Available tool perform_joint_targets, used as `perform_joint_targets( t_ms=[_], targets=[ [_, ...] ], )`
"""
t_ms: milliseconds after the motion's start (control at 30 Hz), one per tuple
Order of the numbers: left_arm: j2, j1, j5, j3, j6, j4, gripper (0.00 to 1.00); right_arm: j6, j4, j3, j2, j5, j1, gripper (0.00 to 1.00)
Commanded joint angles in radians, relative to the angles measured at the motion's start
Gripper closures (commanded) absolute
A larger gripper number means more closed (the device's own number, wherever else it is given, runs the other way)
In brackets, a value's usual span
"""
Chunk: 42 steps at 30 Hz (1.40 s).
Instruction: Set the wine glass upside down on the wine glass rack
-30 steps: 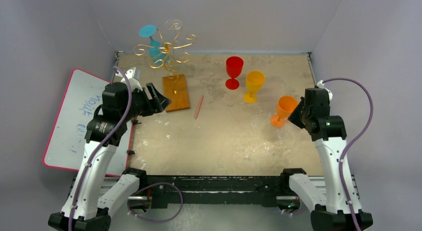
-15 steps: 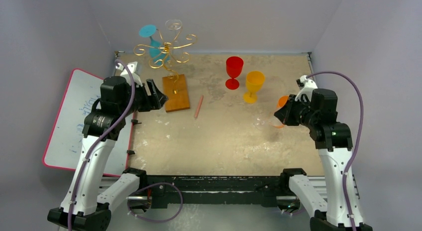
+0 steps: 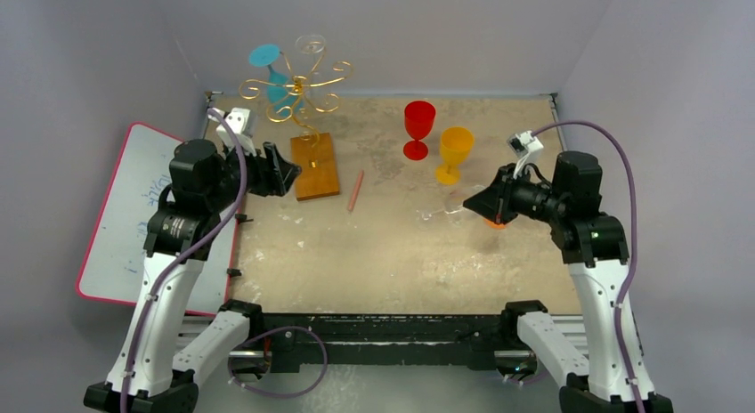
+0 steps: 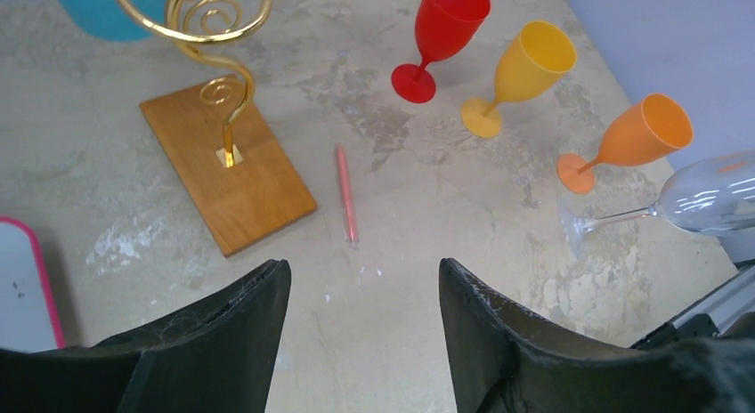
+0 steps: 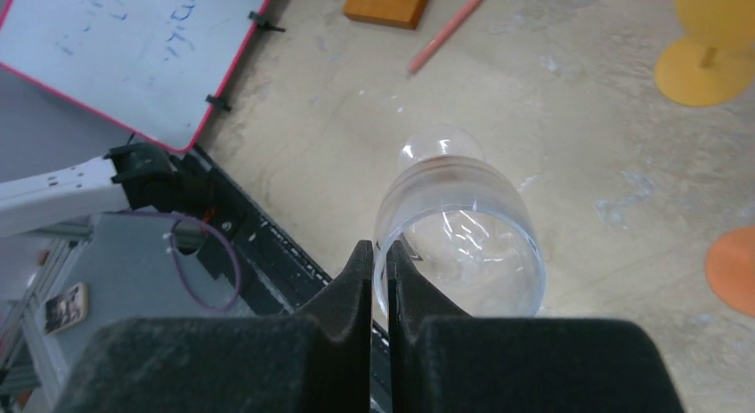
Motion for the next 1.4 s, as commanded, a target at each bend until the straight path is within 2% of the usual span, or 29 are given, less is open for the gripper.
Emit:
perform_joint_targets(
  t_ms=[0,167,467,667,800,867,967,1133,1367],
  targets=[
    [-0.052,-0.005,0.121,-0.048,0.078,0.200,0.38,-0.017,0.099,0.075,0.035,-0.164,0.022,1.00],
    [-0.073,-0.005,0.251,-0.090,0.117,0.296,0.37,-0.011,0.141,0.107,0.073,-0.227,0.053,1.00],
    [-0.095,-0.006,0.471,-0.151,0.307,0.297,0.35,-0.027,0.239,0.158,0.189,-0.339,0.100,1.00],
    [-0.139,-0.006,0.577,-0.203,0.439,0.258,0.34,-0.090,0.217,0.237,0.281,-0.397,0.184,1.00],
    [-0.139,-0.018,0.640,-0.200,0.616,0.137,0.35,-0.118,0.222,0.268,0.318,-0.438,0.220,1.00],
    [-0.145,-0.028,0.669,-0.206,0.715,0.087,0.34,-0.097,0.255,0.288,0.343,-0.501,0.225,1.00],
    [-0.158,-0.034,0.691,-0.224,0.782,0.067,0.33,-0.041,0.344,0.298,0.362,-0.593,0.243,1.00],
    [-0.155,-0.046,0.712,-0.220,0.895,0.001,0.32,0.119,0.570,0.283,0.376,-0.632,0.297,1.00],
    [-0.130,-0.055,0.769,-0.202,1.024,-0.079,0.32,0.166,0.624,0.332,0.446,-0.665,0.348,1.00]
  ],
)
